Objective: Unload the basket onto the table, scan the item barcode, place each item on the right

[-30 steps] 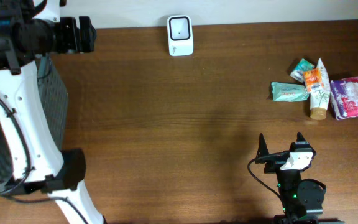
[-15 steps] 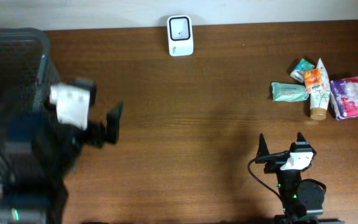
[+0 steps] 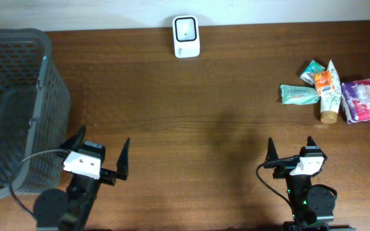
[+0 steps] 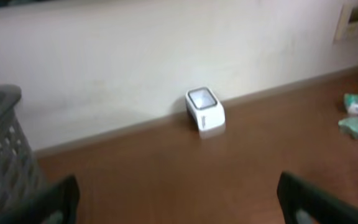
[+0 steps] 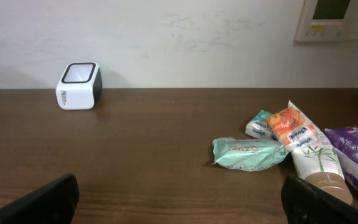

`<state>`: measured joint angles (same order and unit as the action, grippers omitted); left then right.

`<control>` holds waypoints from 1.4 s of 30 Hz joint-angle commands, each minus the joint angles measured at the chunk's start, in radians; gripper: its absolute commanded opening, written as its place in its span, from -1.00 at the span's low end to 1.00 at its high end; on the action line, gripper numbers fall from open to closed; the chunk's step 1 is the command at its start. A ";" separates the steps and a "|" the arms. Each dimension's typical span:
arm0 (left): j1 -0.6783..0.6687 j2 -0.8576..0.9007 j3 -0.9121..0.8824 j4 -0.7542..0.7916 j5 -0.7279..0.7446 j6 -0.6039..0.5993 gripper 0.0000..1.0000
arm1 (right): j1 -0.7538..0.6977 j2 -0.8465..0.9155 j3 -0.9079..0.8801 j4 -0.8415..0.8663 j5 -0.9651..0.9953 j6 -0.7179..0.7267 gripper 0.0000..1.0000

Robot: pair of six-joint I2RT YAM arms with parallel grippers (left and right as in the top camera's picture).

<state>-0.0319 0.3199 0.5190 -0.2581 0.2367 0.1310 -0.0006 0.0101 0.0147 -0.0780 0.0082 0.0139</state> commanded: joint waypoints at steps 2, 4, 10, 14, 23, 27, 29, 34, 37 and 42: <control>0.004 -0.092 -0.194 0.187 -0.007 -0.014 0.98 | -0.006 -0.006 -0.009 -0.003 0.011 -0.006 0.97; 0.004 -0.124 -0.260 0.234 -0.118 -0.113 0.98 | -0.006 -0.006 -0.009 -0.003 0.011 -0.006 0.97; 0.004 -0.179 -0.409 0.360 -0.258 -0.163 0.99 | -0.006 -0.006 -0.009 -0.003 0.011 -0.006 0.97; 0.005 -0.179 -0.503 0.475 -0.290 -0.162 0.99 | -0.006 -0.006 -0.009 -0.003 0.011 -0.006 0.98; 0.077 -0.312 -0.511 0.207 -0.289 -0.161 0.98 | -0.006 -0.006 -0.009 -0.003 0.011 -0.006 0.97; 0.081 -0.315 -0.511 0.178 -0.287 -0.161 0.98 | -0.006 -0.006 -0.009 -0.003 0.011 -0.006 0.97; 0.080 -0.315 -0.511 0.177 -0.285 -0.161 0.98 | -0.006 -0.006 -0.009 -0.003 0.011 -0.006 0.97; 0.080 -0.315 -0.510 0.173 -0.257 -0.161 0.98 | -0.006 -0.006 -0.009 -0.003 0.011 -0.006 0.97; 0.080 -0.315 -0.510 0.174 -0.259 -0.161 0.99 | -0.006 -0.006 -0.009 -0.003 0.011 -0.006 0.97; 0.080 -0.315 -0.510 0.175 -0.259 -0.161 0.99 | -0.006 -0.006 -0.009 -0.003 0.011 -0.006 0.97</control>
<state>0.0418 0.0154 0.0101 -0.0753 -0.0341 -0.0208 -0.0006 0.0101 0.0147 -0.0780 0.0078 0.0147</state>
